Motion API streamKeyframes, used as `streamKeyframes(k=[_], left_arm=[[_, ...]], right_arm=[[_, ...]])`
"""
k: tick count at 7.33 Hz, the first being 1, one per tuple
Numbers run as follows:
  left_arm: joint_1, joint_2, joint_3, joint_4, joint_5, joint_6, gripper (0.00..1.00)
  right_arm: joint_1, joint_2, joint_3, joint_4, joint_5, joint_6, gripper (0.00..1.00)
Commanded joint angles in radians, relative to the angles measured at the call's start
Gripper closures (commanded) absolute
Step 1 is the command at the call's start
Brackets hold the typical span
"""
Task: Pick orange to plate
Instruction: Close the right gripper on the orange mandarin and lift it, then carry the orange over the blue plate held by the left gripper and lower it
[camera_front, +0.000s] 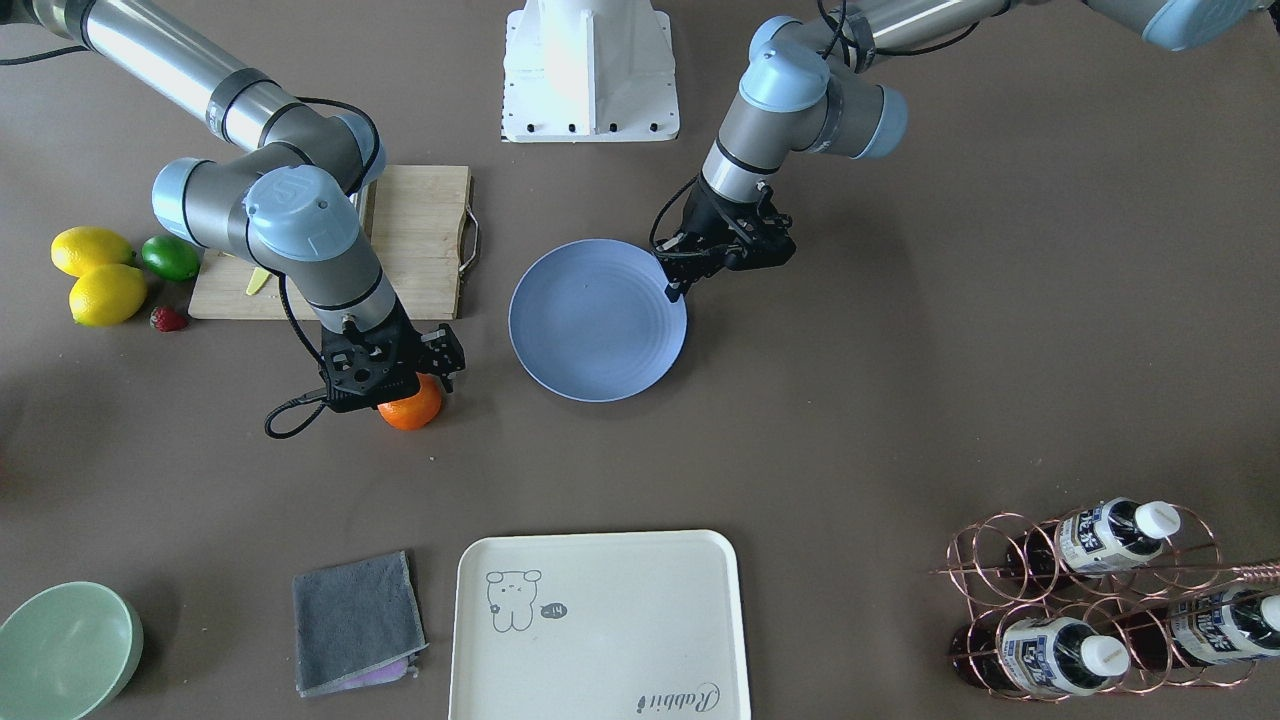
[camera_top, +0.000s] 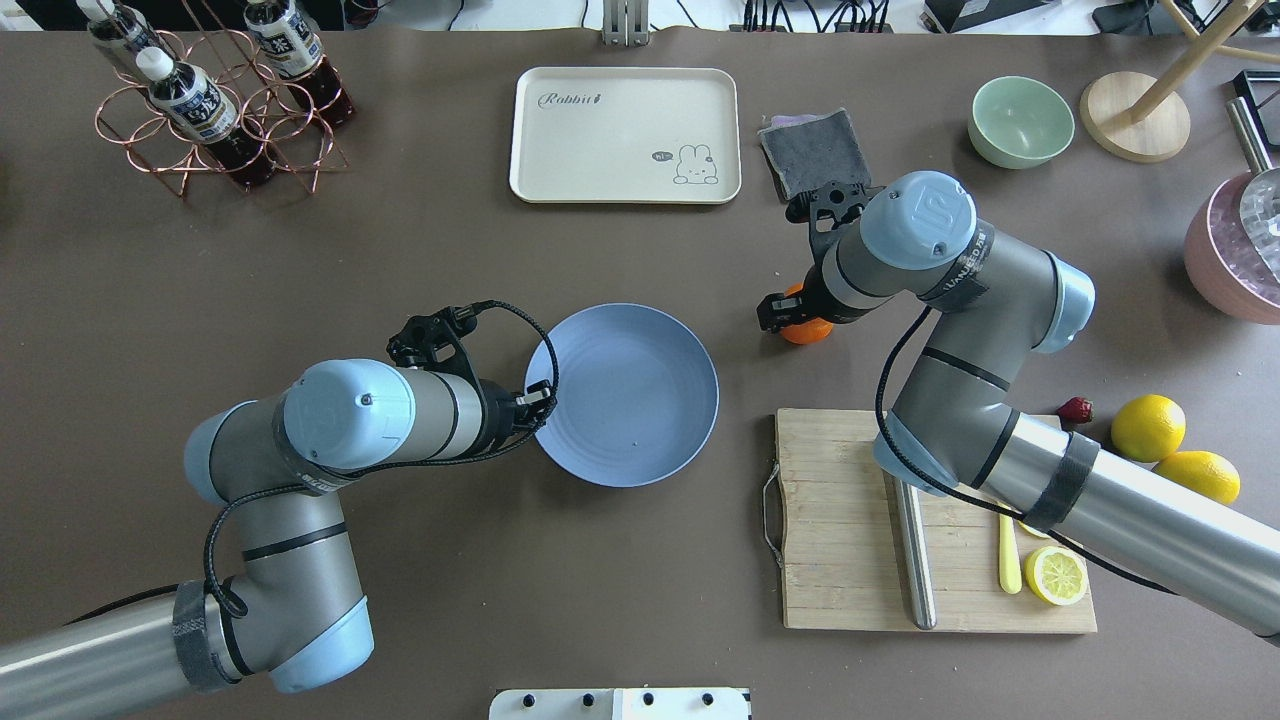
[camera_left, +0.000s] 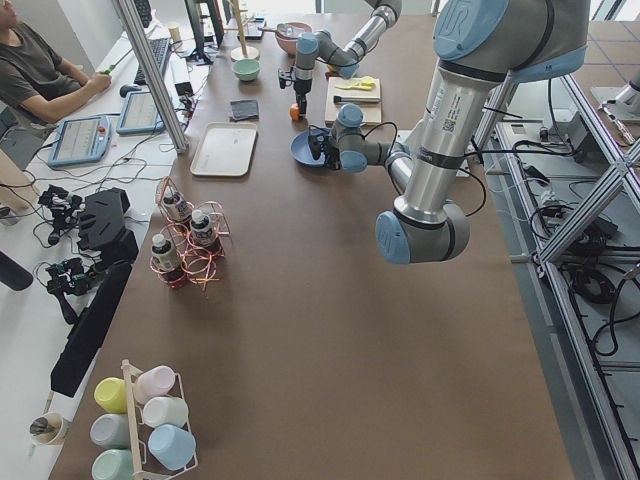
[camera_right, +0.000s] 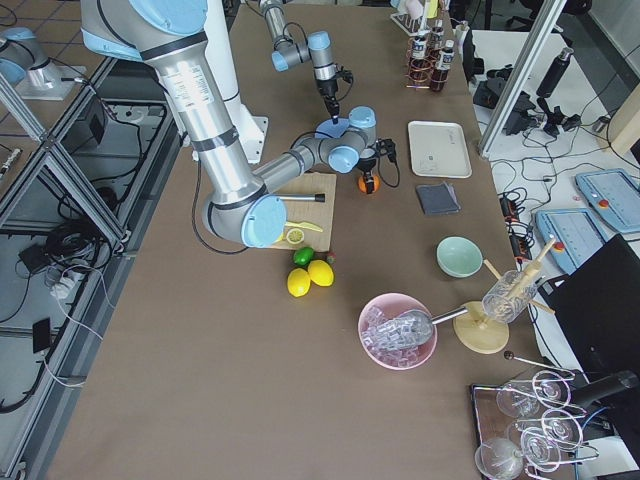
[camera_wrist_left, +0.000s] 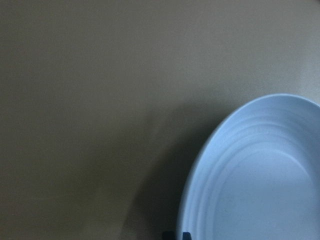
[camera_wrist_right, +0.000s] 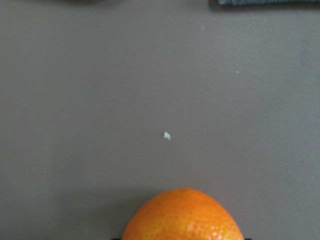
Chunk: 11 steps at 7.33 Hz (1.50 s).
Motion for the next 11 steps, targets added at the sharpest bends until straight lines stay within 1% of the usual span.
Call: streamKeyframes(k=[1,2,3,4,5,6,7,8,9,10,11], left_arm=[[0.000,-0.004,0.000,0.006,0.000,0.000,0.04],[0.000,-0.017,-0.006,0.038,-0.001,0.000,0.03],[-0.004,-0.020,-0.011,0.043,-0.003,0.002,0.03],[-0.015,-0.009,-0.017,0.043,-0.007,0.011,0.03],[-0.049,0.003,-0.035,0.043,-0.017,0.015,0.03],[-0.075,0.043,-0.061,0.041,-0.067,0.046,0.03],[-0.095,0.060,-0.072,0.041,-0.085,0.089,0.03],[-0.097,0.061,-0.071,0.041,-0.086,0.101,0.03],[-0.097,0.061,-0.067,0.041,-0.086,0.103,0.03],[-0.097,0.061,-0.067,0.041,-0.086,0.103,0.03],[-0.097,0.061,-0.064,0.041,-0.086,0.103,0.03]], right_arm=[[0.004,0.005,0.009,0.004,0.008,0.011,1.00],[0.005,0.035,0.037,-0.016,0.014,0.042,1.00],[0.004,0.068,0.078,-0.051,0.054,0.134,1.00],[-0.014,0.124,0.097,-0.095,0.059,0.171,1.00],[-0.078,0.166,0.095,-0.100,0.042,0.260,1.00],[-0.147,0.190,0.089,-0.103,-0.016,0.335,1.00],[-0.204,0.191,0.077,-0.102,-0.091,0.339,1.00],[-0.220,0.197,0.057,-0.102,-0.110,0.343,1.00],[-0.229,0.204,0.013,-0.093,-0.119,0.346,1.00],[-0.241,0.246,-0.035,-0.093,-0.141,0.348,1.00],[-0.243,0.244,-0.037,-0.091,-0.139,0.348,1.00]])
